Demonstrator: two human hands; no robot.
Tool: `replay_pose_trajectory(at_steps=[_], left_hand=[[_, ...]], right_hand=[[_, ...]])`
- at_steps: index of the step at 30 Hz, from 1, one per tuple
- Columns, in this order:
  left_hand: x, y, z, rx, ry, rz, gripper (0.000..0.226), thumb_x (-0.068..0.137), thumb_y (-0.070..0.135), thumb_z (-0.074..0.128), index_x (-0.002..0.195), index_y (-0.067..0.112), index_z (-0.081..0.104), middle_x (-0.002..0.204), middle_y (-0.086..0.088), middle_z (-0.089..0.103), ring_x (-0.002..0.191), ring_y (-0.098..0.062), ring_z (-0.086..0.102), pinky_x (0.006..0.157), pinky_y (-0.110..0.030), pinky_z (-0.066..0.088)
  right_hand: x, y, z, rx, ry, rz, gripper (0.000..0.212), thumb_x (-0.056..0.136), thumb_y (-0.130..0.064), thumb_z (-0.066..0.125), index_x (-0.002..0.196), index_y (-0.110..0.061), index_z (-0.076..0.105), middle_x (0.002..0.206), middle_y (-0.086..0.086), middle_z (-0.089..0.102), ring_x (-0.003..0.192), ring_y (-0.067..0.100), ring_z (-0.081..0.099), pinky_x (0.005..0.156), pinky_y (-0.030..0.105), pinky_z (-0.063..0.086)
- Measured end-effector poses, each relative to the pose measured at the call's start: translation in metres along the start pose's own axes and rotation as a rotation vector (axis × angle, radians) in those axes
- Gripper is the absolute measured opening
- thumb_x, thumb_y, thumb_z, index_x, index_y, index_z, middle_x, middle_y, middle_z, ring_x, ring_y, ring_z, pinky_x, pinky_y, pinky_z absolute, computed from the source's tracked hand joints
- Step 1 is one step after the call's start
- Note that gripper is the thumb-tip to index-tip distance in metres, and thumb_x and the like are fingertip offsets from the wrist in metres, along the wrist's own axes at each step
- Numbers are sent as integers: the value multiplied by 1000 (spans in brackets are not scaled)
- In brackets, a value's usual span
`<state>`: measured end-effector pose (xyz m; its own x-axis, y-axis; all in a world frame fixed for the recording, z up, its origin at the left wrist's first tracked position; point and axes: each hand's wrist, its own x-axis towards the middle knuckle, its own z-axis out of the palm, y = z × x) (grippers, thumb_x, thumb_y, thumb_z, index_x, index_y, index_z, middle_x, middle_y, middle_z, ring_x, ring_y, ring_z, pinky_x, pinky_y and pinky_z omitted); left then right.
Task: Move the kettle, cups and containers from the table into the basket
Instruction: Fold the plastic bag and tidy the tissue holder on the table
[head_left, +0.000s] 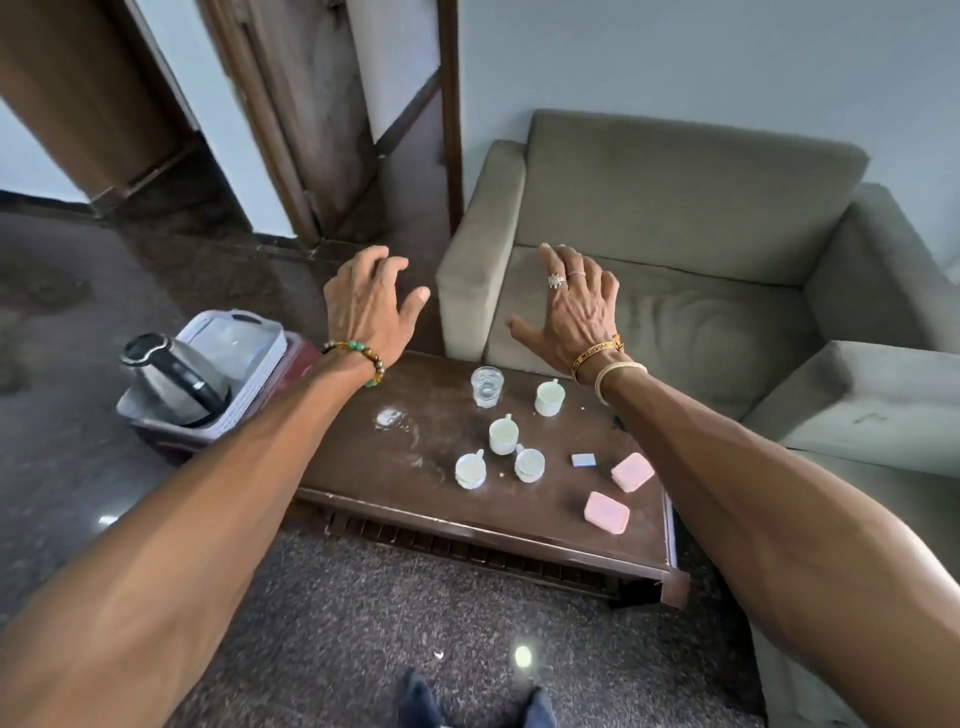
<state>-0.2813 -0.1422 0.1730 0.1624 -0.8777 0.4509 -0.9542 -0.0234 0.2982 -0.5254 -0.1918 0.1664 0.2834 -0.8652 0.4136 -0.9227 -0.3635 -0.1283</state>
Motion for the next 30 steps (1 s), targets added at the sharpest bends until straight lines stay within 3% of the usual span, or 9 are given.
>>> replay_pose_trajectory(at_steps=[11, 22, 30], left_hand=[[-6, -100, -15, 50, -49, -115, 44, 86, 35, 61, 126, 19, 54, 135, -5, 48, 122, -29, 48, 100, -45, 39], [-35, -139, 25, 91, -143, -295, 45, 85, 32, 63, 127, 20, 52, 137, -3, 46, 123, -28, 46, 102, -46, 38], [-40, -174, -5, 240, -102, -456, 46, 86, 32, 62, 129, 19, 51, 137, -5, 47, 119, -31, 49, 99, -46, 39]], right_hand=[[25, -96, 43, 133, -47, -97, 97, 70, -61, 67, 148, -13, 35, 144, 11, 43, 127, 34, 41, 105, 48, 30], [36, -113, 112, 151, -201, -219, 94, 76, -60, 66, 150, -14, 31, 146, 11, 40, 127, 33, 40, 106, 48, 30], [80, -160, 129, 278, -209, -377, 93, 77, -60, 64, 151, -16, 29, 148, 9, 38, 131, 30, 36, 107, 45, 28]])
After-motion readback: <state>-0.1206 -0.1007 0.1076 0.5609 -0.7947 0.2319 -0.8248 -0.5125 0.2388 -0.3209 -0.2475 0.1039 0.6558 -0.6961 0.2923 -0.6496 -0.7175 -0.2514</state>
